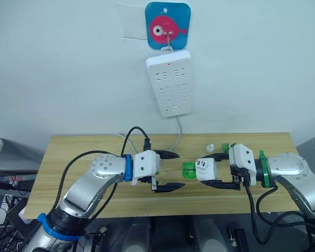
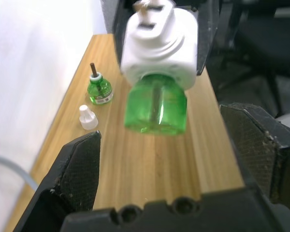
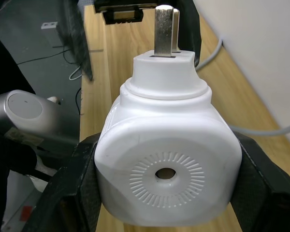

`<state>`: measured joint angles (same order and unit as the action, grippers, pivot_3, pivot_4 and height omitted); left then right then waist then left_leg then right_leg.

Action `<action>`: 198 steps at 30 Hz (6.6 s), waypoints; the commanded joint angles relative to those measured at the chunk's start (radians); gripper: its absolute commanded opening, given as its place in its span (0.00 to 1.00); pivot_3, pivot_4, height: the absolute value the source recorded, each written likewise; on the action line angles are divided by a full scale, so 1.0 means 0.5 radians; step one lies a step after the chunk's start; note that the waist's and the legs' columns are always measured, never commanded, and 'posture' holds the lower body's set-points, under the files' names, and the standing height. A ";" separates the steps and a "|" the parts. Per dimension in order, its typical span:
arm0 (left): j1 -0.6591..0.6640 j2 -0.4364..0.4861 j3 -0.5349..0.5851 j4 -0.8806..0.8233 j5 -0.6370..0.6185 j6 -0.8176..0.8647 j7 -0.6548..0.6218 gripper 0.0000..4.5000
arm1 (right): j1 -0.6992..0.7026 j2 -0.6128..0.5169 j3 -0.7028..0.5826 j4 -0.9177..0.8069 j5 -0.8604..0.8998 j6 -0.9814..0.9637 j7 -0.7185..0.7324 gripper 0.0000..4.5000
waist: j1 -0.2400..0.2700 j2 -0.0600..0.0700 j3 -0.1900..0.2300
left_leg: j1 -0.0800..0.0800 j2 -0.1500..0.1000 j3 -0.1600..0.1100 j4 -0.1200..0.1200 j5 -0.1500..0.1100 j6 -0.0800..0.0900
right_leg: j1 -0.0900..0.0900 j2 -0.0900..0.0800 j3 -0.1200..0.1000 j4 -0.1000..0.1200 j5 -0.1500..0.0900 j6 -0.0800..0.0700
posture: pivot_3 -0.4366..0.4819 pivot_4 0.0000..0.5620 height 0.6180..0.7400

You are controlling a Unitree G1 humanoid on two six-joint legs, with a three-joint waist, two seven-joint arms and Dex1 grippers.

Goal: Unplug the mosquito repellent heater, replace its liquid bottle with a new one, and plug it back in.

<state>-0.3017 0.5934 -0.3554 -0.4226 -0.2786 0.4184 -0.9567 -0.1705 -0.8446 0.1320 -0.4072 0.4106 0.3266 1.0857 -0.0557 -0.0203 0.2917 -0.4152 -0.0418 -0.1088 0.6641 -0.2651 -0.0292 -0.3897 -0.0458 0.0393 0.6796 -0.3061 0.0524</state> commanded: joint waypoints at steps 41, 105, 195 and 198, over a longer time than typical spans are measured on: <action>-0.122 -0.206 -0.407 0.218 0.881 -0.395 0.116 1.00 | -0.271 0.729 -0.858 -0.161 1.454 2.576 -1.516 0.66 | -0.014 0.000 0.000 | 0.000 0.000 0.000 0.001 -0.004 0.009 | -0.001 0.001 -0.001 0.004 0.000 0.000 | 0.35 0.53 1.00; -0.035 -0.673 0.233 0.412 -0.504 0.186 -0.045 0.50 | 0.675 0.655 -0.325 -1.125 1.465 0.683 -2.609 0.98 | -0.102 0.006 -0.009 | 0.001 0.004 0.002 0.002 0.001 0.001 | 0.000 0.012 -0.001 0.004 0.000 0.001 | 0.20 0.46 1.00; 0.050 -0.095 1.011 0.390 -0.706 -0.129 0.193 1.00 | -0.064 1.123 0.070 -0.630 0.126 0.505 -1.720 0.68 | -0.016 0.017 -0.074 | 0.006 0.002 0.006 0.000 0.001 0.000 | -0.002 0.011 0.001 0.006 0.000 0.000 | 0.42 0.40 1.00; -0.117 -0.142 0.909 0.593 -0.633 -0.206 0.091 1.00 | -0.029 1.101 0.048 -0.666 0.136 0.535 -1.709 0.68 | -0.007 0.017 -0.074 | 0.006 0.003 0.005 0.001 0.002 0.000 | -0.002 0.011 -0.001 0.008 0.000 0.000 | 0.41 0.40 1.00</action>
<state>-0.3320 0.5328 0.1162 -0.1483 -0.6136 0.3568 -0.8774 -0.1808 -0.2978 0.1744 -0.6803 0.4588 0.5993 0.2188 -0.0590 -0.0121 0.2545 -0.4121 -0.0402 -0.1064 0.6646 -0.2643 -0.0292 -0.3907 -0.0402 0.0390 0.6838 -0.3059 0.0525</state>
